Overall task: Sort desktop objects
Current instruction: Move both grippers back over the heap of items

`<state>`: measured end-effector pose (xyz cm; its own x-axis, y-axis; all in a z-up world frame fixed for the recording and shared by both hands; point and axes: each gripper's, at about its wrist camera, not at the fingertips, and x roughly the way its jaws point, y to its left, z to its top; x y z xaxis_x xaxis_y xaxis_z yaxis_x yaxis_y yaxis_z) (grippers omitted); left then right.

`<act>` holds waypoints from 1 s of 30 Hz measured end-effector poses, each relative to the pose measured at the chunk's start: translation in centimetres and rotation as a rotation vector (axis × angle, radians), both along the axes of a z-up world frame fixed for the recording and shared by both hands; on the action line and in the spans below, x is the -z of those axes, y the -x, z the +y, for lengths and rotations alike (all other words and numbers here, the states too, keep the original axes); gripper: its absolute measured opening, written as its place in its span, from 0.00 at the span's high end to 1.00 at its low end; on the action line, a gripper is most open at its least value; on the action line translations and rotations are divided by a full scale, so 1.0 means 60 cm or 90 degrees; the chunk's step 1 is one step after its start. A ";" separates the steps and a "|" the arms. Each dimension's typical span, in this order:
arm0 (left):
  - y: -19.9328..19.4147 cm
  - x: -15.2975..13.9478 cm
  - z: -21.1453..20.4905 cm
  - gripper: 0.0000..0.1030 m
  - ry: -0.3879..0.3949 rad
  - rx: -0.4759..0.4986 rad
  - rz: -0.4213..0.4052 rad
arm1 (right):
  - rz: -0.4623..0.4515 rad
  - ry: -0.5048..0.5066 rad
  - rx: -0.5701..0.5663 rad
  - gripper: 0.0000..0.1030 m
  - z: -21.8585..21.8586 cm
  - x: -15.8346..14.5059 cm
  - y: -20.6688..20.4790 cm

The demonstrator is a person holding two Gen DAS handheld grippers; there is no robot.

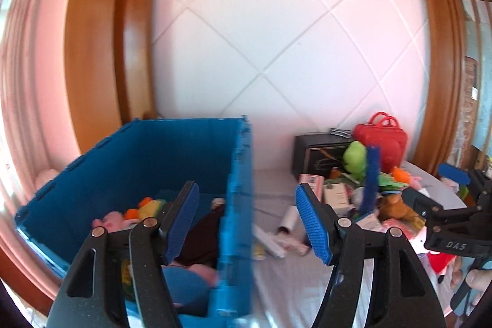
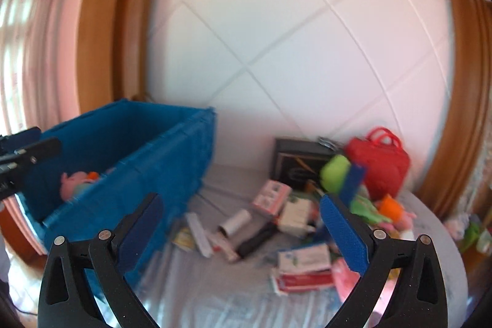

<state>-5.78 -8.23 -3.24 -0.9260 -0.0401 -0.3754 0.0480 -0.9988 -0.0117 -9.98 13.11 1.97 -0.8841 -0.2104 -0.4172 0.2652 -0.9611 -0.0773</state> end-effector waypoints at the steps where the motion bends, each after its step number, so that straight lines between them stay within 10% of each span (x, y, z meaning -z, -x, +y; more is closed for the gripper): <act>1: 0.009 0.004 0.026 0.37 -0.002 0.016 -0.009 | -0.009 0.002 0.015 0.00 0.025 0.009 0.005; 8: 0.105 0.099 0.157 0.37 -0.024 0.088 -0.150 | -0.120 -0.008 0.095 0.00 0.188 0.108 0.069; 17: 0.196 0.299 0.200 0.37 -0.018 -0.024 -0.320 | -0.248 -0.002 0.072 0.00 0.285 0.244 0.159; 30: 0.352 0.422 0.131 0.37 0.081 -0.169 -0.324 | -0.325 -0.038 -0.032 0.00 0.205 0.346 0.313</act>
<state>-26.91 -0.38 -28.57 -0.5821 -0.3200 -0.7475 0.2650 -0.9438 0.1976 -28.79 25.42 -18.77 -0.5544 -0.2100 -0.8053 0.3296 -0.9439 0.0193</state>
